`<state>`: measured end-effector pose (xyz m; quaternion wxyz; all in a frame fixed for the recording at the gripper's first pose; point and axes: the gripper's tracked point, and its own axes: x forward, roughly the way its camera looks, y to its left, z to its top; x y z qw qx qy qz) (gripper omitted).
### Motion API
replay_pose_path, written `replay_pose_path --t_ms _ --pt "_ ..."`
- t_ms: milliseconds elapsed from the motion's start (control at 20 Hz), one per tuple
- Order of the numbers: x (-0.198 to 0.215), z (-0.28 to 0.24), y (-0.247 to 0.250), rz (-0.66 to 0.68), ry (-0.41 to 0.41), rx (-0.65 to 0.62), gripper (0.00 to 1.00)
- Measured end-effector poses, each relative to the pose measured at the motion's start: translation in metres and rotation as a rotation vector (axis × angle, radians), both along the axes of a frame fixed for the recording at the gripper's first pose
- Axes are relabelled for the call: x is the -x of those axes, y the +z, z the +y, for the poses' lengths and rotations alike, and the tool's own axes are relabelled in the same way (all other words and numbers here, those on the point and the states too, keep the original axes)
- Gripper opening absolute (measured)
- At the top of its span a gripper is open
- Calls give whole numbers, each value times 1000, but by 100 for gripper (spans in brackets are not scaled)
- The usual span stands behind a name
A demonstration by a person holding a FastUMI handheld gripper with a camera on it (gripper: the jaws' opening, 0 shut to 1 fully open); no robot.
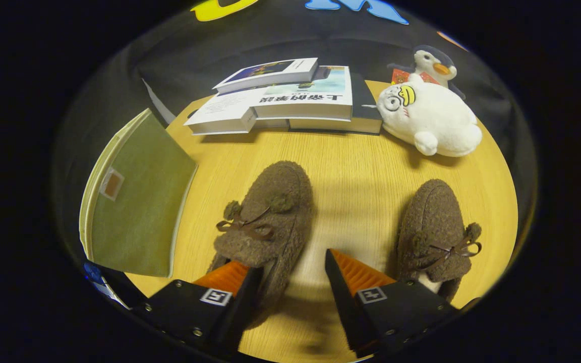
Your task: Open the storage box then place both shoes into the box .Put the left shoe in first, then the right shoe, with the right side of both shoes facing outward in a uniform manner.
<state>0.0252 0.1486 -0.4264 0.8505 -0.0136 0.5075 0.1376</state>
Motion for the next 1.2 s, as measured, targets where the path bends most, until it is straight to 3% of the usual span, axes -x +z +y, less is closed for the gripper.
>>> replay_pose_path --t_ms 50,150,200,250,800,1200 --pt "1 10 -4 29 -1 -48 59" --pt "-1 11 -3 38 -29 -48 16" --pt "-1 6 1 32 -67 -38 16" --pt "-2 4 2 28 -72 -27 0" --pt "0 4 76 12 -71 -42 0" --pt "-3 48 149 -16 11 -100 0"
